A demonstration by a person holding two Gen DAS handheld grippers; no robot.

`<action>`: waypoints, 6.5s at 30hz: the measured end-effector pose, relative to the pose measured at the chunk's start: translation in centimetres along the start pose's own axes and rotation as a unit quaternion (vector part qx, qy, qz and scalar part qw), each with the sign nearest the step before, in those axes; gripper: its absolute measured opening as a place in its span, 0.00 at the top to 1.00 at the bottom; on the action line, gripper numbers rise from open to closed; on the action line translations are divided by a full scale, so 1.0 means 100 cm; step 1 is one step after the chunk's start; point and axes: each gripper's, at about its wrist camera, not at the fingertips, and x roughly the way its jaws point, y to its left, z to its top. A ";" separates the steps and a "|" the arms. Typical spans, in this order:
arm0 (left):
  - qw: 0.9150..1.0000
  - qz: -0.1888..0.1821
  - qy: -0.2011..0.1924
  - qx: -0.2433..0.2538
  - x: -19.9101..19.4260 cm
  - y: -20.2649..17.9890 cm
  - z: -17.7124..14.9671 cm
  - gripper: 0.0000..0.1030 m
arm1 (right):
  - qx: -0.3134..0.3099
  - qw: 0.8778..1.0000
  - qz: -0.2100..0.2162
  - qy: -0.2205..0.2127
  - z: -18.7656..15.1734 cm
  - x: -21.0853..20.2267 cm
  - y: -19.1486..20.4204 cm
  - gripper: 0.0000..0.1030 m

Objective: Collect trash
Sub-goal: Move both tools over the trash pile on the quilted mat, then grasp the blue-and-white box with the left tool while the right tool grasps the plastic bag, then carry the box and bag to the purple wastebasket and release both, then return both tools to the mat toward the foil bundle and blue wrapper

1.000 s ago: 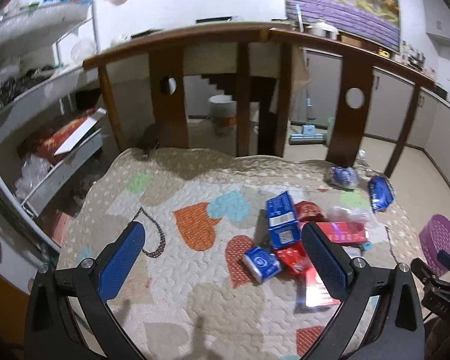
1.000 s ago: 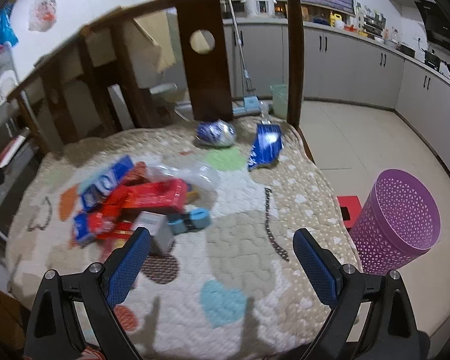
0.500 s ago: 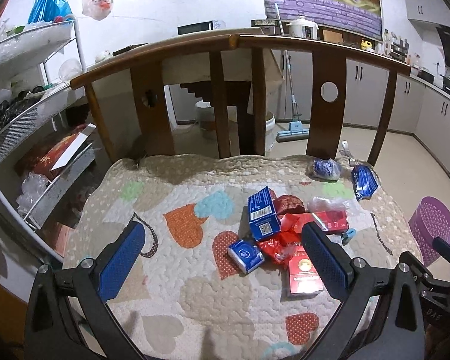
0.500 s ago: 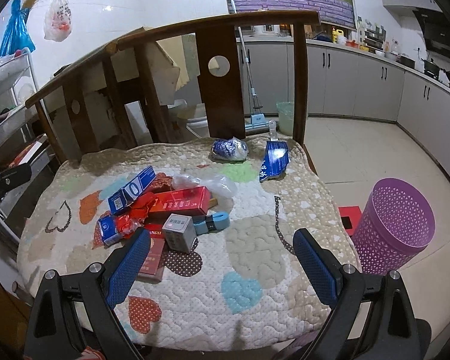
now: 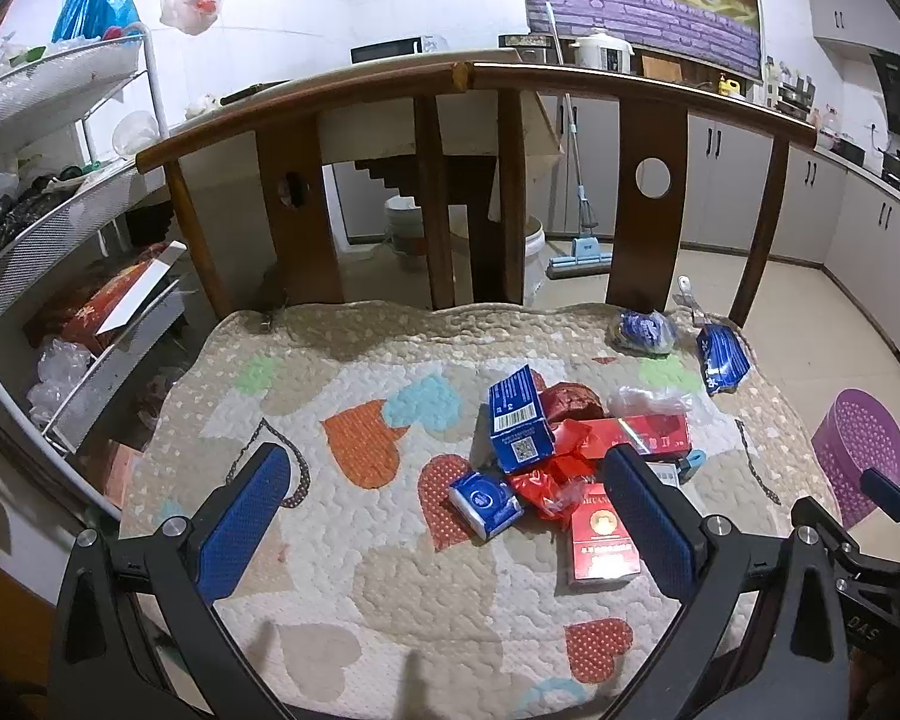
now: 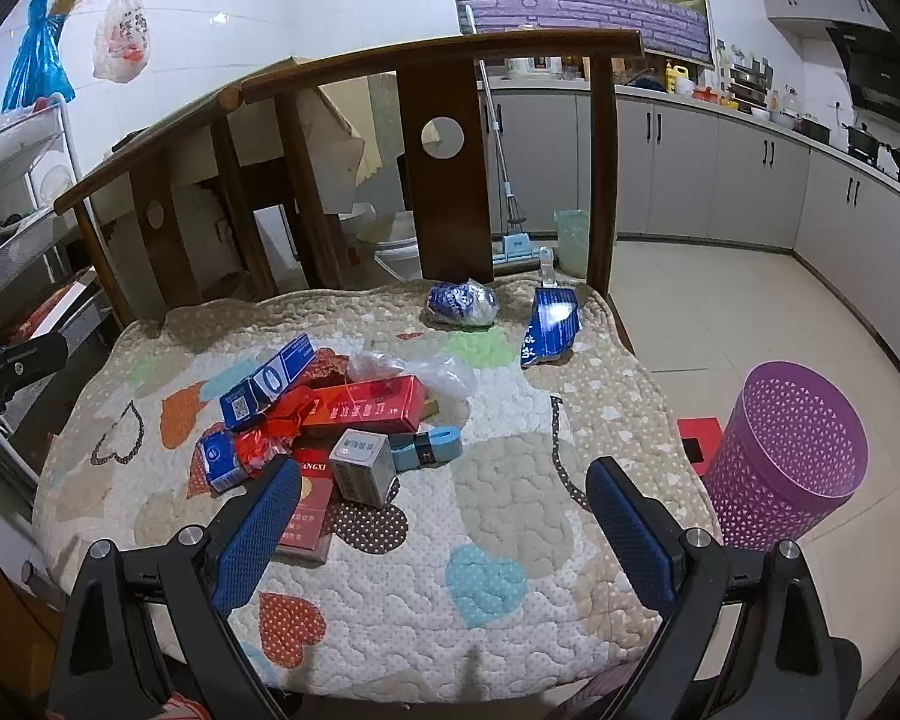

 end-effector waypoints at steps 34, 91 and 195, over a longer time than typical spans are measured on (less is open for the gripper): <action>1.000 -0.010 0.027 0.003 0.018 0.001 -0.006 0.00 | 0.009 1.000 0.000 0.011 -0.004 0.008 -0.007 0.05; 0.961 -0.189 0.199 -0.042 0.218 -0.025 0.044 0.56 | 0.176 0.941 0.253 0.141 0.074 0.215 -0.058 0.96; 0.947 -0.215 0.152 0.185 0.138 -0.248 0.031 0.39 | 0.285 0.954 -0.093 -0.026 0.045 0.094 -0.312 0.34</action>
